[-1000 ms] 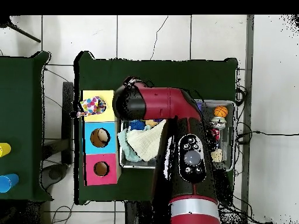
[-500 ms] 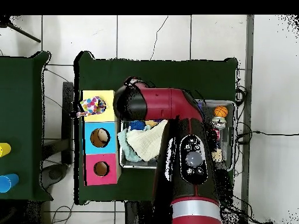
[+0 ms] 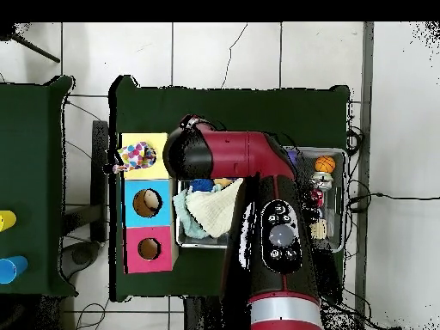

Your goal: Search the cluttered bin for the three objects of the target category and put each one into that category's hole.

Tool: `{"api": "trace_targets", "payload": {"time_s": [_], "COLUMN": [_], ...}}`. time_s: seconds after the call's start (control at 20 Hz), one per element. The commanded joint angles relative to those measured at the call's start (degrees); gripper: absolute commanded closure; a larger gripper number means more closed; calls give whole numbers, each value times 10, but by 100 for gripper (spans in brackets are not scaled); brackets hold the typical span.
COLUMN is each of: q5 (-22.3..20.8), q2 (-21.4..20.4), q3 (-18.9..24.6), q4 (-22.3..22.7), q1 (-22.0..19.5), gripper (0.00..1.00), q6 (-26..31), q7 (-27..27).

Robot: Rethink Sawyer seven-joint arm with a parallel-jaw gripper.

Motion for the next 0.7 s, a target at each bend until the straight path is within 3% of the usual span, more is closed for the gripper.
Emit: {"api": "trace_targets", "payload": {"time_s": [0.05, 0.7], "q5": [-18, -25], "q2": [7, 24], "q3": [41, 38], "q4": [41, 8], "q1": [-4, -3], "gripper": [100, 100], "q6": [30, 33], "q7": [-30, -36]}}
